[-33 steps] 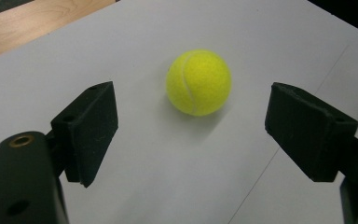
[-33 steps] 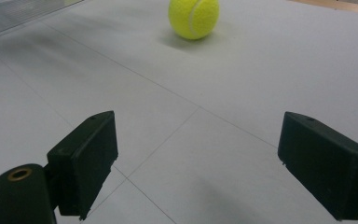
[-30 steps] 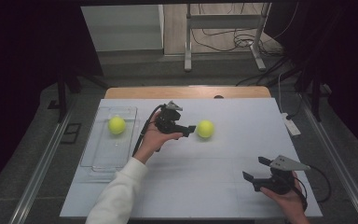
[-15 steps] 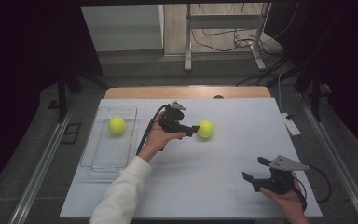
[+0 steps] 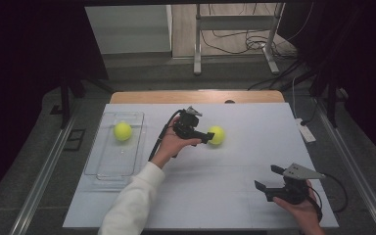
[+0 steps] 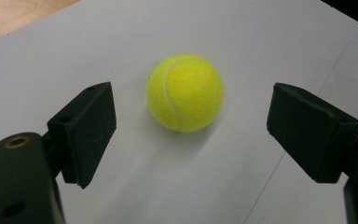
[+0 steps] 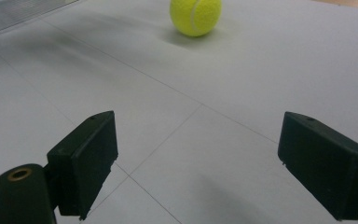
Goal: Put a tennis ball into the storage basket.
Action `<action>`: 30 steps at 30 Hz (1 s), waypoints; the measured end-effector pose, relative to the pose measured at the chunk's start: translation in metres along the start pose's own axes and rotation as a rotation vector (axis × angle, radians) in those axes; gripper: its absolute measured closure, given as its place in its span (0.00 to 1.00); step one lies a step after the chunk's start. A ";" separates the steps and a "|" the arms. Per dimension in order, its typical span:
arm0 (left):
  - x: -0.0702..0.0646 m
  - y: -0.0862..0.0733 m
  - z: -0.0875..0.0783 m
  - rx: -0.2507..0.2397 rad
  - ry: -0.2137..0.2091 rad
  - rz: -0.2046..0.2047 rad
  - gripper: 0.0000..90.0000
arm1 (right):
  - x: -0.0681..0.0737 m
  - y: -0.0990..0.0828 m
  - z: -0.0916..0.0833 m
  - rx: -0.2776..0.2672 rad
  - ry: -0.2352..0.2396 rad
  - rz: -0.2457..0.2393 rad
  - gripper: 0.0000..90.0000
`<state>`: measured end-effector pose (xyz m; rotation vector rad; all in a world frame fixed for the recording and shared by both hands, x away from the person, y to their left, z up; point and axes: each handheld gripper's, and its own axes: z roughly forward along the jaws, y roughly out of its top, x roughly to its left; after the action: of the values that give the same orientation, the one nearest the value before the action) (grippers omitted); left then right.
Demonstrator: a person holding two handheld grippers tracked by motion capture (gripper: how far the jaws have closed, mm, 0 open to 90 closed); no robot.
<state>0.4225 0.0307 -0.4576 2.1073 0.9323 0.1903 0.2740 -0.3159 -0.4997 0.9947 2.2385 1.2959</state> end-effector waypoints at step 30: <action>-0.006 0.010 0.028 0.033 -0.018 -0.001 0.15 | -0.001 -0.001 -0.002 0.000 -0.007 0.004 0.14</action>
<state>0.4362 0.0054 -0.4682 2.1354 0.9321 0.1558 0.2733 -0.3179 -0.4998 1.0023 2.2325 1.2919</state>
